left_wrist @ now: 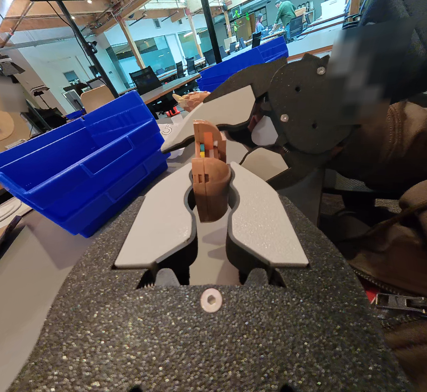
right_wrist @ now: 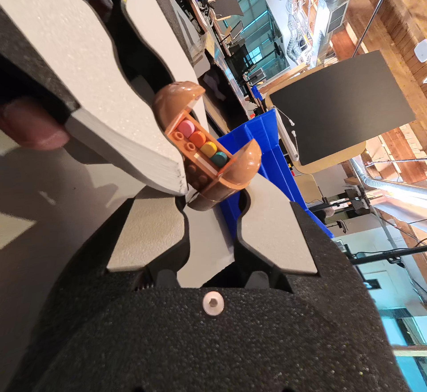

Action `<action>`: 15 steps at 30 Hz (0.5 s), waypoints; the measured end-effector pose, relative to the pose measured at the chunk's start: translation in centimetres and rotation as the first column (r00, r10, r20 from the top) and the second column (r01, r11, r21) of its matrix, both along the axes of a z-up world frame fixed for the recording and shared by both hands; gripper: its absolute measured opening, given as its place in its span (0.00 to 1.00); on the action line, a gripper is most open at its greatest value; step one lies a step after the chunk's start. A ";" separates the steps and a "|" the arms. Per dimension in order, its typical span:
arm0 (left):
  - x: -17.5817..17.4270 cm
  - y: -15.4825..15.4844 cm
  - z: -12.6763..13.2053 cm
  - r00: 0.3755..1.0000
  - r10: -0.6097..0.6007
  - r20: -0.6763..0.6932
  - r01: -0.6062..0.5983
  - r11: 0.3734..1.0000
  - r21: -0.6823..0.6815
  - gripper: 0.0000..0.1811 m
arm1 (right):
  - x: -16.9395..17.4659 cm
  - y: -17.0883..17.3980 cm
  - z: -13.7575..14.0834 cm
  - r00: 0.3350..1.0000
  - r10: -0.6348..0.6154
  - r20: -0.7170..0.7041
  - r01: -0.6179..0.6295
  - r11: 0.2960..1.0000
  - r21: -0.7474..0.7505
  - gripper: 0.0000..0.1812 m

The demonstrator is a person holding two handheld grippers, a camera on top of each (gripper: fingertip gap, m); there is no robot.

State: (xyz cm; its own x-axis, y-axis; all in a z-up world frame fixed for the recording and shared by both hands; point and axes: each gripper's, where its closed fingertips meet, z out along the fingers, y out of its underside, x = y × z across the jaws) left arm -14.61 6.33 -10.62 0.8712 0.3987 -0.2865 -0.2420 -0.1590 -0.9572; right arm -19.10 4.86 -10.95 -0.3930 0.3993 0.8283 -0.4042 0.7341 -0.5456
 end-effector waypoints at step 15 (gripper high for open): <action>0.6 0.3 -1.4 0.999 -0.048 0.003 0.048 0.990 -0.133 0.15 | 1.3 -0.1 -1.9 0.959 0.174 0.223 -0.181 0.983 0.013 0.22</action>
State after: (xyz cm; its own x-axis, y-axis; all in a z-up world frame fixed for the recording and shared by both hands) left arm -14.00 6.60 -12.06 0.8884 0.3151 -0.3338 -0.2521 -0.2728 -0.9285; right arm -17.78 4.80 -12.86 -0.6289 0.2805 0.7252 -0.4023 0.6808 -0.6122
